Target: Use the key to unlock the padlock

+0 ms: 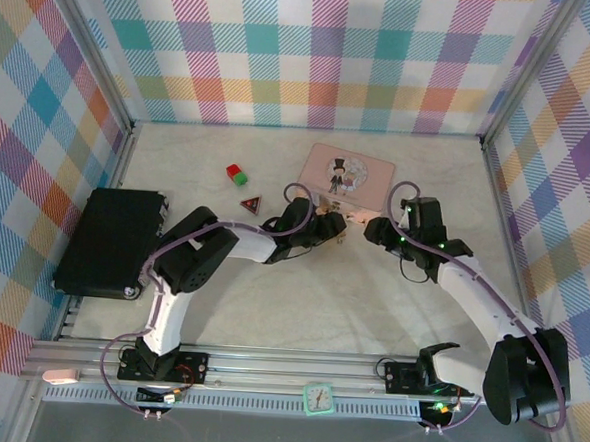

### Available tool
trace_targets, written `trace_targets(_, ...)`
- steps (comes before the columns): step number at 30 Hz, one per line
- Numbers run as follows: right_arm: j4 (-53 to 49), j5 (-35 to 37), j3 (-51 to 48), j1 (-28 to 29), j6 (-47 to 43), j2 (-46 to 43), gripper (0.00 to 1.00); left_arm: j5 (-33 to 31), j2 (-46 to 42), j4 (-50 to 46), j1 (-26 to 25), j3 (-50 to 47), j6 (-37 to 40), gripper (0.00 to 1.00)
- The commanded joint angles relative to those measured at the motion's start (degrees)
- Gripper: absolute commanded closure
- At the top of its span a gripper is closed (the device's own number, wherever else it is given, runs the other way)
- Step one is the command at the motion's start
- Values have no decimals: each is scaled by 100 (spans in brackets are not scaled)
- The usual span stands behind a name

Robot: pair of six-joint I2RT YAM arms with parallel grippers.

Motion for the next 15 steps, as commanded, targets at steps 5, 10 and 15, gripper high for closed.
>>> trace_targets(5, -699, 601, 884, 927, -836, 861, 35, -171, -1273, -308, 484, -725, 189, 42)
trace_targets(10, -1297, 1277, 1781, 1647, -1122, 2019, 39, -137, -1730, -403, 857, -1014, 162, 42)
trace_targets(15, -1948, 2319, 2694, 2015, -1092, 3086, 41, -138, -2006, -390, 1123, -1300, 136, 42)
